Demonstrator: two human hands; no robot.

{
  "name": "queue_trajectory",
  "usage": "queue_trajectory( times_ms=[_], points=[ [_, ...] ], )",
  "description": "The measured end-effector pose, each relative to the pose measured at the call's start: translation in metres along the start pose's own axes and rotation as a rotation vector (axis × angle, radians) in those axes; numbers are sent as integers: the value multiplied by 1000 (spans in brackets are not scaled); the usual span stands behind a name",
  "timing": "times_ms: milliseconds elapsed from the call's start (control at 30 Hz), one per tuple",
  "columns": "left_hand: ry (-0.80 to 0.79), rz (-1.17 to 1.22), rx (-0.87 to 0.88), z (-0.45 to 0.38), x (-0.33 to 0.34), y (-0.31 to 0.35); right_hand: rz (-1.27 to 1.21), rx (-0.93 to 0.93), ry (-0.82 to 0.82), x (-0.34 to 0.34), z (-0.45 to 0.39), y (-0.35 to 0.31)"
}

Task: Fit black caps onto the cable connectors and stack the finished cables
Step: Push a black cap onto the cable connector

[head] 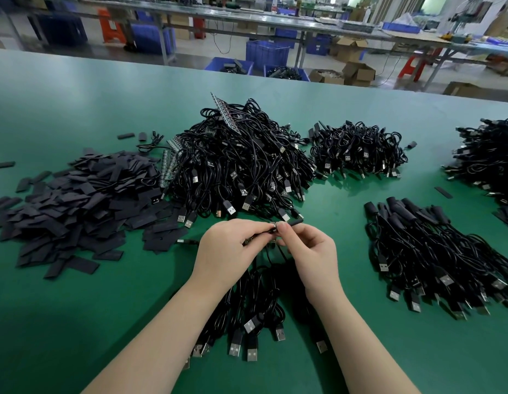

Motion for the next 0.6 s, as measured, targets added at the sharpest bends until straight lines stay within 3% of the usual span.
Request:
queue_trajectory(
  times_ms=[600],
  points=[
    [74,34,-21,4,6,0,-22,4,-4,4,3,-3]
  ],
)
Point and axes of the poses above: each hand's wrist, its own z-axis away from the middle knuckle, its own x-axis out of the palm, y = z × x, the point moved 1 cm from there along -z, towards the middle knuckle
